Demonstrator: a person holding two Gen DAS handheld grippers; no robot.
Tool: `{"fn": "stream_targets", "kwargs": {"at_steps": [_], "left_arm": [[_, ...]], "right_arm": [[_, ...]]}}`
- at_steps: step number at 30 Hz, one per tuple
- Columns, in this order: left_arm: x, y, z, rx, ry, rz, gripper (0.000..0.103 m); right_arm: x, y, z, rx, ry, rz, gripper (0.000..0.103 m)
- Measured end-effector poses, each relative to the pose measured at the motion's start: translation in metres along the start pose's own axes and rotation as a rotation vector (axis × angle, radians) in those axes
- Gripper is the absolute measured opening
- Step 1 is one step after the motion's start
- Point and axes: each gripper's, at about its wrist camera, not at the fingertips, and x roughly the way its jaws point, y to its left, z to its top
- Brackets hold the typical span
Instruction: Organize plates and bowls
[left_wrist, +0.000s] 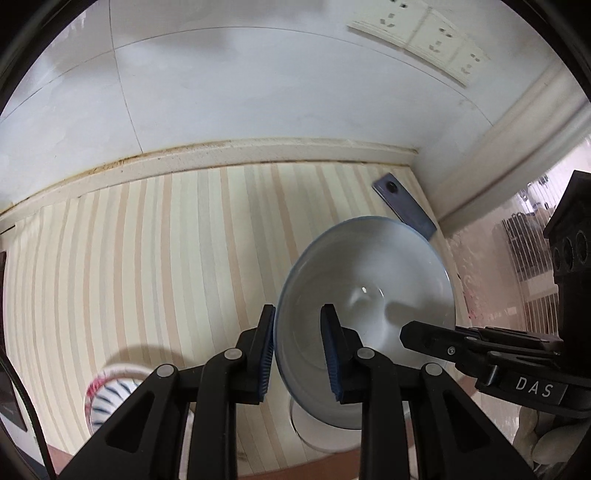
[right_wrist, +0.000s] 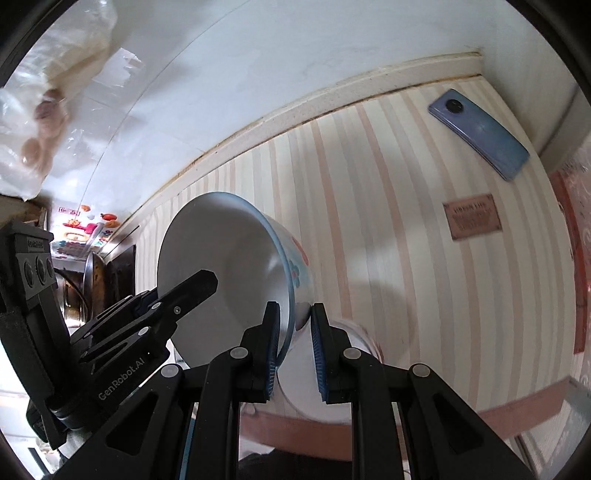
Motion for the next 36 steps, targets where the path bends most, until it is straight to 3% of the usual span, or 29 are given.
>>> {"fn": "stream_targets", "kwargs": {"at_steps": [6,12,28,36], "left_arm": [[-0.011,-0.015,-0.026,0.019,0.003,-0.016,0.022],[-0.002,-0.022,-0.045,0.032,0.033,-0.011,0.022],[0.059,-0.018,-0.075,0.057,0.168,0.041,0.022],[0.065,-0.017,-0.077,0.057,0.181,0.053,0.022]], "right_arm": [[-0.017,-0.011,-0.036,0.01,0.005,-0.01,0.019],[-0.008,-0.026,-0.057,0.029,0.035,-0.016,0.019],[0.057,-0.058,-0.073,0.06,0.141,-0.064,0.019],[0.065,-0.05,-0.072,0.039,0.163,-0.093,0.019]]}}
